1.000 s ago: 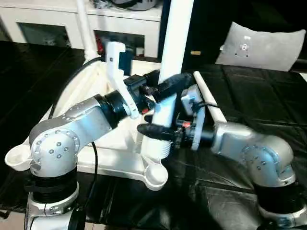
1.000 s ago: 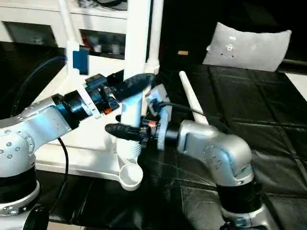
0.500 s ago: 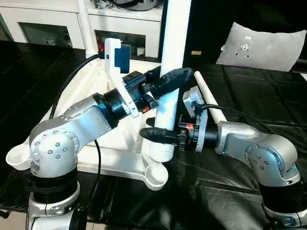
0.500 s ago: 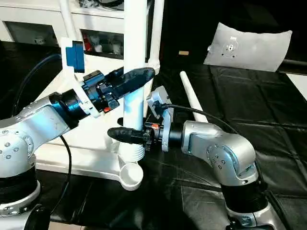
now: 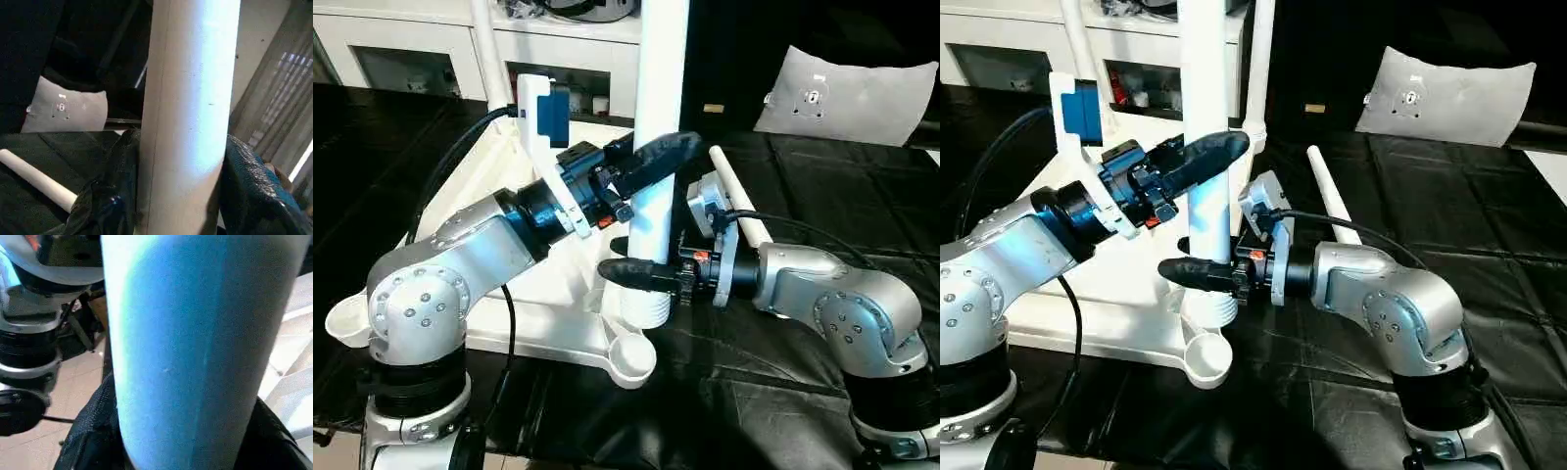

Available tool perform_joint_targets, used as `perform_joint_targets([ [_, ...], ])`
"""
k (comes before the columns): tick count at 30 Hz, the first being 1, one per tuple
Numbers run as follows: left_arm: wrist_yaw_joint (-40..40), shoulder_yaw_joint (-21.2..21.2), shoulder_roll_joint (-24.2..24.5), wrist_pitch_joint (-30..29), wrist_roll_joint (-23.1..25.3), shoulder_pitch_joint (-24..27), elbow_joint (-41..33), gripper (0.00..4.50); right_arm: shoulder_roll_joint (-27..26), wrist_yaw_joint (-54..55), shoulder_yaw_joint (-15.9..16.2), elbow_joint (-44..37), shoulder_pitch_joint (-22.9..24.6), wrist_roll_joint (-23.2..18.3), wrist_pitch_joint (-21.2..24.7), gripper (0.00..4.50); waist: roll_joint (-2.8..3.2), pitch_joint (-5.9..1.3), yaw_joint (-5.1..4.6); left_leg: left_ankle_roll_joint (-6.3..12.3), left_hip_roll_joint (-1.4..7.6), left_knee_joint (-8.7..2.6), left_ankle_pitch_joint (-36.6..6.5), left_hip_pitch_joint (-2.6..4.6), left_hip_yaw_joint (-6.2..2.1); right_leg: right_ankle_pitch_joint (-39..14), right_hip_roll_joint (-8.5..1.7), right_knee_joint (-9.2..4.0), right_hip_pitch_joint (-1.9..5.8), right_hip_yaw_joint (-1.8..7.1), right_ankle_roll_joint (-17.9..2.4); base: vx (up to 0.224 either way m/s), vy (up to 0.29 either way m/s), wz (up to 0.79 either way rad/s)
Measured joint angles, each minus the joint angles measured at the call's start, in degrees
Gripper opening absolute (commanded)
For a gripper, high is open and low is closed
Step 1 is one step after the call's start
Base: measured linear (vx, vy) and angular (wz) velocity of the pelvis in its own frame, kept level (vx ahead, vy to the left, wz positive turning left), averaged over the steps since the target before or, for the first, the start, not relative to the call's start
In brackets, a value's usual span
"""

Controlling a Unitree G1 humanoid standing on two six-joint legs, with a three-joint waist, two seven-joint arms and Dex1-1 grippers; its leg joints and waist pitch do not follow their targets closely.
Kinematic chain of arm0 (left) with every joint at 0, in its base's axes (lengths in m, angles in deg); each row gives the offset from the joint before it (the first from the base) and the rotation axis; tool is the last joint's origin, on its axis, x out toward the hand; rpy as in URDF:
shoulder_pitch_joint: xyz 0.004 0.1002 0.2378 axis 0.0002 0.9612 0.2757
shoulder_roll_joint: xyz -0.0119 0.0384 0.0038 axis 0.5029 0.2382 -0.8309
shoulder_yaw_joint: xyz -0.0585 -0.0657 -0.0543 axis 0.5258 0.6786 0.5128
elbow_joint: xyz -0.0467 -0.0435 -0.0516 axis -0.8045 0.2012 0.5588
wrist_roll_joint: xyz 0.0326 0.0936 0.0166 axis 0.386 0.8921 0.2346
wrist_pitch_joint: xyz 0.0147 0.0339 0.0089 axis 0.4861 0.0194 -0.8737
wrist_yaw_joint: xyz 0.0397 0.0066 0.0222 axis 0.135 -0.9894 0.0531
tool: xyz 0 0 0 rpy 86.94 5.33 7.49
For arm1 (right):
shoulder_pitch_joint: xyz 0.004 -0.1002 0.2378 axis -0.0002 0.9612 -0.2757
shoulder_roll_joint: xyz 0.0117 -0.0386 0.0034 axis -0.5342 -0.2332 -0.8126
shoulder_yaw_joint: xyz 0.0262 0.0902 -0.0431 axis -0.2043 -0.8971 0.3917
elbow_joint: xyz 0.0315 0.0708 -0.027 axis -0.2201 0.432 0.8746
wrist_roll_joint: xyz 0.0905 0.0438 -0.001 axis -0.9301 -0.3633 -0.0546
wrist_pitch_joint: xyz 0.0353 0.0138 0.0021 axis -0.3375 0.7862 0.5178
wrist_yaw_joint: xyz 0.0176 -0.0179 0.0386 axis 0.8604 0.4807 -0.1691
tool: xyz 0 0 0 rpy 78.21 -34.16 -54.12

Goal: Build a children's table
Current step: Pick table leg

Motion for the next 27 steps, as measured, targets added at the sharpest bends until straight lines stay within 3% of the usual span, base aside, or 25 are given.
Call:
perform_joint_targets([
  [3, 0.3, 0.4, -0.2, 0.3, 0.1, 0.0, 0.5, 1.86, -0.2, 0.1, 0.1, 0.4, -0.1, 0.4, -0.7, 1.92, 0.00, 0.00, 0.02, 0.00, 0.00, 0.00, 0.0, 0.00, 0.00, 0.0, 0.00, 0.00, 0.00, 0.00, 0.0, 0.000, 0.000, 0.00],
  [5, 1.8, 0.7, -0.7, 1.2, 0.7, -0.1, 1.3, 1.86, -1.3, 1.2, -0.1, 1.5, -0.2, 0.6, -1.8, 2.48, 0.00, 0.00, -0.03, 0.01, 0.00, 0.00, 0.0, 0.01, 0.00, 0.0, 0.00, 0.00, 0.00, 0.01, 0.0, 0.000, 0.000, 0.00],
  [8, 6.5, 2.6, -1.2, 2.5, 2.9, -0.7, 4.5, 1.86, -3.5, 5.4, -1.7, 3.0, -0.2, 2.2, -3.0, 2.68, 0.00, 0.00, -0.10, 0.01, 0.00, 0.00, 0.0, 0.03, 0.00, 0.0, 0.00, 0.09, -0.02, 0.00, 0.0, 0.000, 0.000, 0.00],
  [10, 8.4, 4.4, -1.1, 3.1, 3.8, -0.7, 5.9, 1.83, -3.5, 6.2, -3.3, 3.6, -0.3, 2.3, -3.0, 3.05, 0.00, 0.00, -0.09, 0.02, 0.00, 0.00, 0.0, 0.02, -0.01, 0.0, 0.00, 0.08, -0.02, 0.00, 0.0, 0.000, 0.000, 0.00],
  [19, 11.3, 5.4, -0.4, 3.6, 6.2, -0.9, 8.0, 1.82, -4.1, 7.4, -8.0, 3.8, -1.1, -1.4, -2.4, 3.79, 0.00, 0.00, 0.01, 0.02, 0.00, 0.00, 0.0, -0.02, 0.00, 0.0, 0.00, 0.03, -0.02, -0.01, 0.0, 0.000, 0.000, 0.00],
  [27, 5.5, 0.7, 3.1, 3.0, 7.3, -0.9, 6.9, 1.82, -1.2, 6.5, -5.6, 6.2, -2.2, 1.4, -2.4, 4.21, 0.00, 0.00, -0.02, 0.02, 0.00, 0.00, 0.0, 0.01, 0.00, 0.0, 0.00, 0.07, -0.03, -0.01, 0.0, 0.000, 0.000, 0.00],
])
